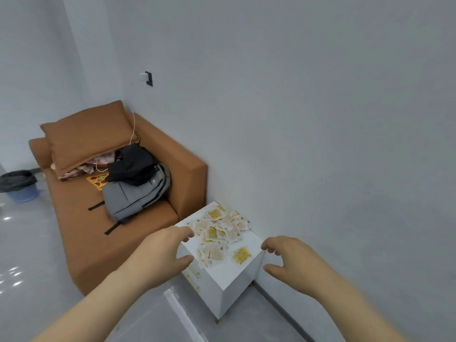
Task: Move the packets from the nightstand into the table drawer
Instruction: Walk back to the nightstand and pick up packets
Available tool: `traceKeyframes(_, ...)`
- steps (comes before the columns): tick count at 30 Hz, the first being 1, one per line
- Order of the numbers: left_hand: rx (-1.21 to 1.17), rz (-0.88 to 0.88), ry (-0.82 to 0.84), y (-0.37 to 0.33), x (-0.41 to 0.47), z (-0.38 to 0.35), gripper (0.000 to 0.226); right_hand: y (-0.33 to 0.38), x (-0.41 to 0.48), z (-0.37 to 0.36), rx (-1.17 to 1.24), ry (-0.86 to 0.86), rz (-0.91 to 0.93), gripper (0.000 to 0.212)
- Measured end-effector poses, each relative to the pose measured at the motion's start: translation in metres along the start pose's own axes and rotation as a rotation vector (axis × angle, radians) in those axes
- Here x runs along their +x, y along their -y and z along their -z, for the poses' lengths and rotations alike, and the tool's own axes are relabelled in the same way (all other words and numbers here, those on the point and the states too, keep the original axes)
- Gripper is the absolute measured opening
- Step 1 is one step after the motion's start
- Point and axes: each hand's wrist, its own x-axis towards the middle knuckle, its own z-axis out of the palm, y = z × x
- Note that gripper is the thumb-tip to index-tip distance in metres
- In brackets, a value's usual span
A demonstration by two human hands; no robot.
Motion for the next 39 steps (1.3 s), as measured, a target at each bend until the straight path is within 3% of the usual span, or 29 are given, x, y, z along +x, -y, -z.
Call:
traceKeyframes(9, -0.045, -0.008, 0.183, 0.079, 0.119, -0.027, 0.045, -0.003, 0.110, -0.035, 0.093, 0.114, -0.149, 0.042)
traceKeyframes(26, -0.011, 0.080, 0.489, 0.127, 0.320, -0.159, 0.044, -0.130, 0.301, -0.127, 0.249, 0.350, -0.349, 0.043)
traceKeyframes(39, 0.062, 0.063, 0.769, 0.183, 0.402, -0.344, 0.050, -0.197, 0.389, -0.282, 0.300, 0.426, -0.569, 0.050)
